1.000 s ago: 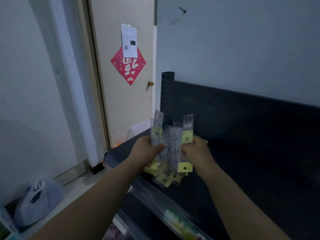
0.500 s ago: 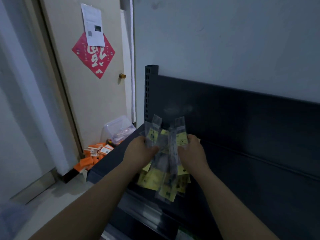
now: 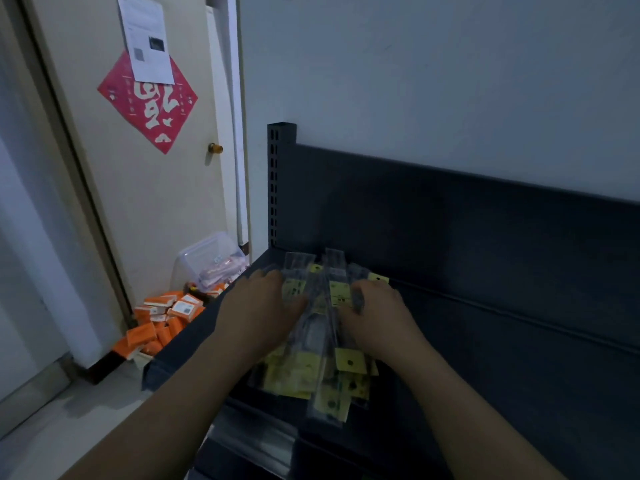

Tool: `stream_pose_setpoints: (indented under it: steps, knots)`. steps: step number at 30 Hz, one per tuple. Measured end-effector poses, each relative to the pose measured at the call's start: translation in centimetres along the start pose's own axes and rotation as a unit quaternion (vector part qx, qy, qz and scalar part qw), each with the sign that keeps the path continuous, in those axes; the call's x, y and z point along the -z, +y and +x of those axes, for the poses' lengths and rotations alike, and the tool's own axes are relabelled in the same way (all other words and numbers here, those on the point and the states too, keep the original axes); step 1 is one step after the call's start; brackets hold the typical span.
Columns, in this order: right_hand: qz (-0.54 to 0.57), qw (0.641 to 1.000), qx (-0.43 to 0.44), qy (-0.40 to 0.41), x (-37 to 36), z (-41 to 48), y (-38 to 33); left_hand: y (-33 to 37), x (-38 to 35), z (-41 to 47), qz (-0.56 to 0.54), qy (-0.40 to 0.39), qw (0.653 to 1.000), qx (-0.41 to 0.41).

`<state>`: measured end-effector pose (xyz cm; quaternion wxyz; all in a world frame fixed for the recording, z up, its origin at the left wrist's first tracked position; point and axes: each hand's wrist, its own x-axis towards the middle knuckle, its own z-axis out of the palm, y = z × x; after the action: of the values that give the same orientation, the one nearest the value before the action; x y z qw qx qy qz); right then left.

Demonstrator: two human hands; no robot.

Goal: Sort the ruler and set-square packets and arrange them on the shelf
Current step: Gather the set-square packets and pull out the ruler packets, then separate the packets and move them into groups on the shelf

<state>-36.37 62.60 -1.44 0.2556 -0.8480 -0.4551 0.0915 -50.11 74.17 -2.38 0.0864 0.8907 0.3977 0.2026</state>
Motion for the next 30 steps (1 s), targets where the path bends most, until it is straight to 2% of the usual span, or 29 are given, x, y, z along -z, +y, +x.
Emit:
stream_pose_setpoints:
  steps: [5, 9, 15, 22, 30]
  knots:
    - [-0.024, 0.997, 0.017, 0.067, 1.3, -3.2, -0.5, 2.1, 1.0, -1.1, -0.071, 0.002, 0.993, -0.097]
    - [-0.07, 0.992, -0.034, 0.101, 1.8, -6.9, -0.1, 3.6, 0.9, -2.7, -0.106, -0.021, 0.979, -0.173]
    - [-0.093, 0.97, -0.114, 0.193, 3.5, -13.9, 2.4, 7.7, 0.0, -6.0, -0.152, -0.055, 0.953, -0.254]
    - [-0.122, 0.938, -0.218, 0.241, 8.2, -23.2, 6.9, 16.8, -0.5, -10.8, -0.201, -0.085, 0.904, -0.368]
    - [-0.129, 0.903, -0.303, 0.274, 15.6, -33.3, 14.9, 30.7, -2.6, -17.2, -0.249, -0.116, 0.862, -0.426]
